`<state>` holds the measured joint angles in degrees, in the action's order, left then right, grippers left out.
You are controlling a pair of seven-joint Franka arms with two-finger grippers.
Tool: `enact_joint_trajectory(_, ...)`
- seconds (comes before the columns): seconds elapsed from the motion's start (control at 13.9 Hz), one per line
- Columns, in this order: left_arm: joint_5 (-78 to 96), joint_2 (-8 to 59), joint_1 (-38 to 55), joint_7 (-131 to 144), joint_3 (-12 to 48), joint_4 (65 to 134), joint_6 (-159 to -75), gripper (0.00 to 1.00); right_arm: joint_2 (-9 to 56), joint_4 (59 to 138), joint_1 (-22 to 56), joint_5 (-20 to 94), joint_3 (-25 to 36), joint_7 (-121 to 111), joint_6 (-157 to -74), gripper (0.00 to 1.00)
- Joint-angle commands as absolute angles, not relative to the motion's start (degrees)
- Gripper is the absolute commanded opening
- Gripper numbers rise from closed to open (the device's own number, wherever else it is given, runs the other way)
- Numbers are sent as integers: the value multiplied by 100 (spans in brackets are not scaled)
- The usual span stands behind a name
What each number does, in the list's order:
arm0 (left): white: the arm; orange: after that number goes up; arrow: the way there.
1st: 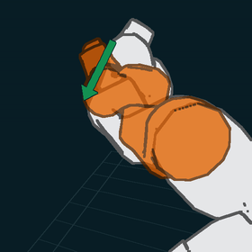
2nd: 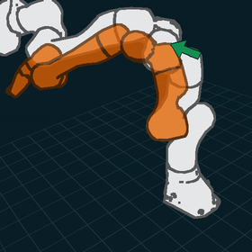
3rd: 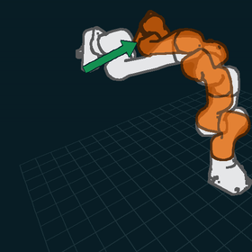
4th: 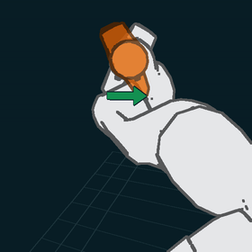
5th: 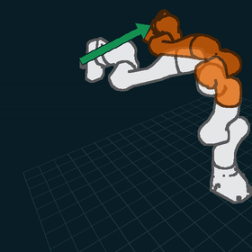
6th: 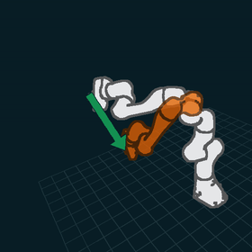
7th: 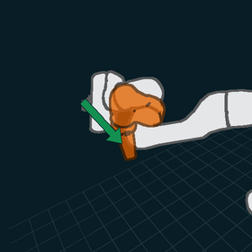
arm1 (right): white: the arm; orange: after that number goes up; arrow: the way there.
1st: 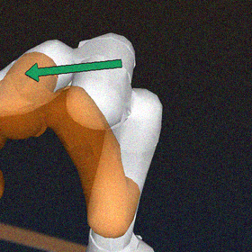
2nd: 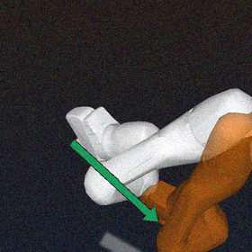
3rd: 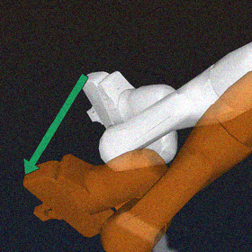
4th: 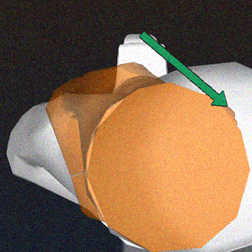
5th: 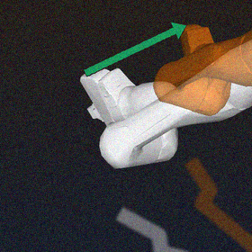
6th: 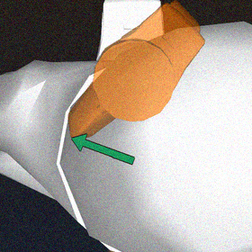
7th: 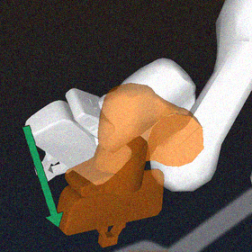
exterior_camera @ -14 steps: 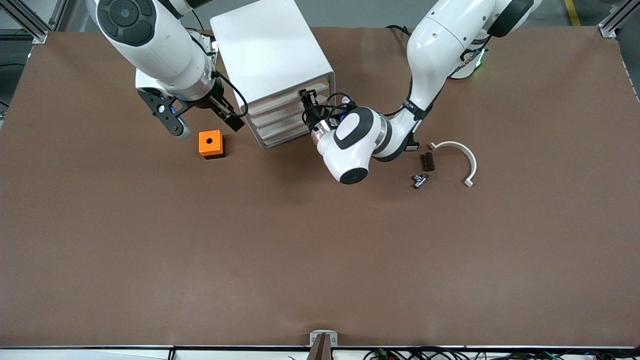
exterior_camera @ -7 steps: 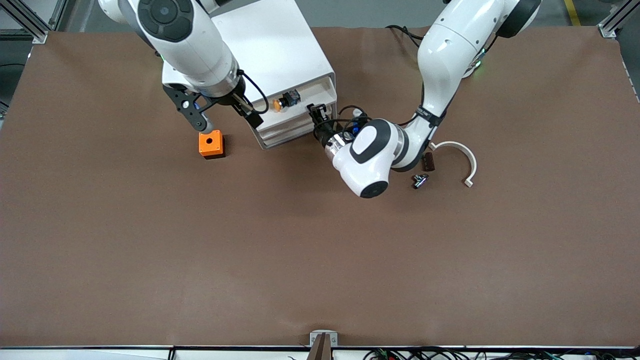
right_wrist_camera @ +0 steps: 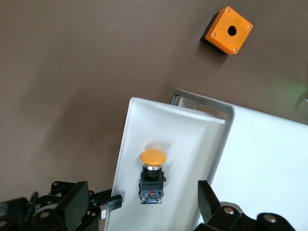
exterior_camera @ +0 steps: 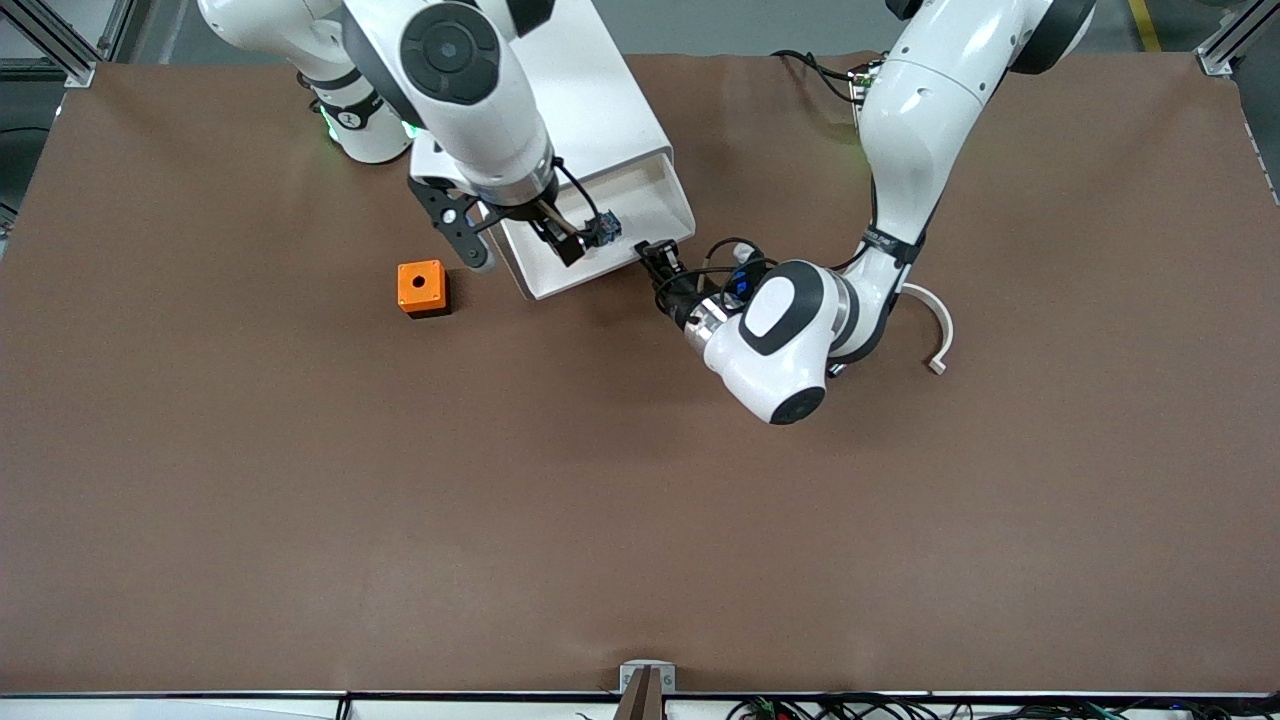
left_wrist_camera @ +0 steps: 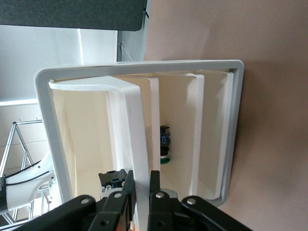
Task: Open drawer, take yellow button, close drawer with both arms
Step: 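Grasp the yellow push-button inside the drawer with the right gripper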
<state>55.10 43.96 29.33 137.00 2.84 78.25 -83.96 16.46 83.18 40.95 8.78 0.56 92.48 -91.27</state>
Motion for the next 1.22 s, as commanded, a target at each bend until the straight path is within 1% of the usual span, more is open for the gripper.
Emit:
enact_joint_trajectory(0.0,5300,4588,2962,13395,88,7787,-8587,0,1880,8227,4289,949,97,9684,-9350,100)
enact_joint_trajectory(0.07,5282,4588,2918,13386,88,7787,-8587,0,1959,8235,4359,941,97,9746,-9395,100)
enact_joint_trajectory(0.14,5282,4588,2866,13351,88,7787,-8587,5,2030,8227,4420,914,97,9782,-9439,100)
enact_joint_trajectory(0.22,5282,4579,2857,13307,88,7787,-8587,29,2109,8235,4464,905,97,9834,-9500,100)
enact_joint_trajectory(0.29,5282,4570,2848,13281,88,7787,-8587,42,2170,8235,4500,897,105,9852,-9518,100)
enact_joint_trajectory(0.36,5282,4553,2804,13272,88,7787,-8578,57,2214,8253,4500,896,105,9844,-9510,100)
enact_joint_trajectory(0.43,5282,4544,2734,13271,88,7770,-8561,100,2224,8305,4500,888,105,9844,-9518,100)
enact_joint_trajectory(1.01,5256,4491,2540,13192,70,7647,-8499,100,2496,8350,4667,888,105,9853,-9650,100)
enact_joint_trajectory(1.15,4941,4491,2505,13192,88,7559,-8438,100,2522,8385,4676,888,105,9853,-9694,100)
